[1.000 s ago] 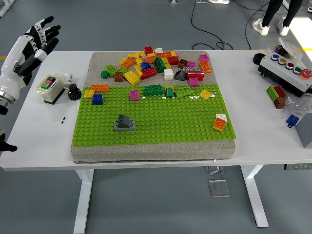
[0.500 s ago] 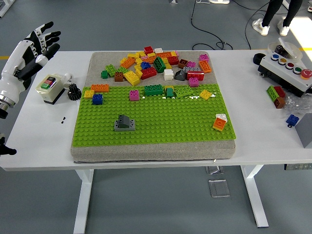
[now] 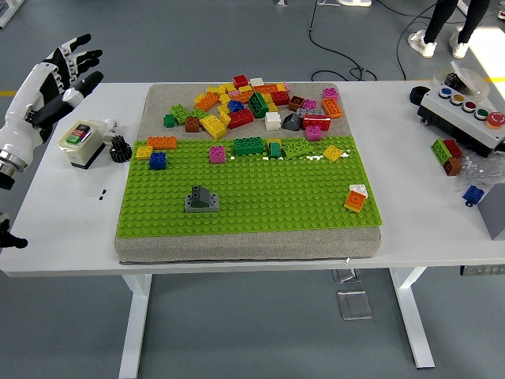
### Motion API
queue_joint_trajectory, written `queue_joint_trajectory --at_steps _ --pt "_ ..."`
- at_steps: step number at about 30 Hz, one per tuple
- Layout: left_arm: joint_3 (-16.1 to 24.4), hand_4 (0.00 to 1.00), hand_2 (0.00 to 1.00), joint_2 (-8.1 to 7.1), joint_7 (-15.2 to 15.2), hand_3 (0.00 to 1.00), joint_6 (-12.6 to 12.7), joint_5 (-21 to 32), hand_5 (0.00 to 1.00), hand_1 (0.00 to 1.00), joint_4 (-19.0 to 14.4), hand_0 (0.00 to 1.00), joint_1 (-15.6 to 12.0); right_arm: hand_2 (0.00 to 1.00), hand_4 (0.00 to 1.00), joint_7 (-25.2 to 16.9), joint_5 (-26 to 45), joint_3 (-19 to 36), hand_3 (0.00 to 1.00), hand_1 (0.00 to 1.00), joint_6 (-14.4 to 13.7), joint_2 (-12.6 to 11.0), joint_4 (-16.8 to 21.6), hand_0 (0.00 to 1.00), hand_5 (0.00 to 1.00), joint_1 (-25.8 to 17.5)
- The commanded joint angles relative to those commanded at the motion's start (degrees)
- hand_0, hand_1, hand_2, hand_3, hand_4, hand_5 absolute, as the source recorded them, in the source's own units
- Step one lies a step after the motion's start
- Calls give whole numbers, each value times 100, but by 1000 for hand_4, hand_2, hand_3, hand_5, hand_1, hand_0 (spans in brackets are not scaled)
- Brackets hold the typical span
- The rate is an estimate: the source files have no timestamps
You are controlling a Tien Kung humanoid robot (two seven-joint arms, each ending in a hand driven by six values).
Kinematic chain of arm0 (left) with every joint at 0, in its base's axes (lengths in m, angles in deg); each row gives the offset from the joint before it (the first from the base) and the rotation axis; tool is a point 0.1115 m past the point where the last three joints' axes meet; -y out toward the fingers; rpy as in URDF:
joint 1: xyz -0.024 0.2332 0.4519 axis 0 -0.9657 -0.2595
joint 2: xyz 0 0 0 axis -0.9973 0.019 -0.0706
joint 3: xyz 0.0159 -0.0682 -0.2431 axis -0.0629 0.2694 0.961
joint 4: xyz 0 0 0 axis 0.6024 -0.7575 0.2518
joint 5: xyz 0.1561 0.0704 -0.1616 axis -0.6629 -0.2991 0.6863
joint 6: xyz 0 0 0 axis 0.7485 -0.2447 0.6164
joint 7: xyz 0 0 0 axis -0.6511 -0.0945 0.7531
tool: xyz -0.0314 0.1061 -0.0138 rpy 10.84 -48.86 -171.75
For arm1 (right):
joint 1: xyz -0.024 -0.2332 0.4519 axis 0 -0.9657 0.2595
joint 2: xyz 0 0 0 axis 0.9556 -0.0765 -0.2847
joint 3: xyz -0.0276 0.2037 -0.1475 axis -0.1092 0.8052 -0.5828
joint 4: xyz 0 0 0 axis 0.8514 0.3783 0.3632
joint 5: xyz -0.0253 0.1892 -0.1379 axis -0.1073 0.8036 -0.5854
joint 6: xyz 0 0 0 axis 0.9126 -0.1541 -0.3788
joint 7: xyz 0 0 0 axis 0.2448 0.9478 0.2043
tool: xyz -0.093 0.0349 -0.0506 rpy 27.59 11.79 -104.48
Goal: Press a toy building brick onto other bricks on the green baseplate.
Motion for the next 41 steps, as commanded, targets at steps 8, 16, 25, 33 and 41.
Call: queue_joint_trajectory --at_steps 8,16,25,33,41 --pt "-123 998 844 -67 18 897 -30 106 680 858 82 924 138 724 892 -13 57 33 638 684 -1 -35 0 755 472 -12" --pt "-225 998 846 -130 8 905 -35 202 677 860 186 924 262 724 890 -22 88 74 637 683 0 -71 0 757 469 -17" --pt "-291 998 849 -212 4 908 -57 300 660 860 301 927 372 724 888 -27 117 118 636 683 -11 -91 0 757 468 -22" --pt "-338 998 849 -228 21 911 -95 345 651 861 396 928 417 724 888 -37 155 165 636 682 -33 -110 0 757 468 -28" --pt "-335 998 849 -215 35 906 -116 358 644 863 437 929 452 724 888 -47 195 234 636 682 -59 -94 0 756 467 -35"
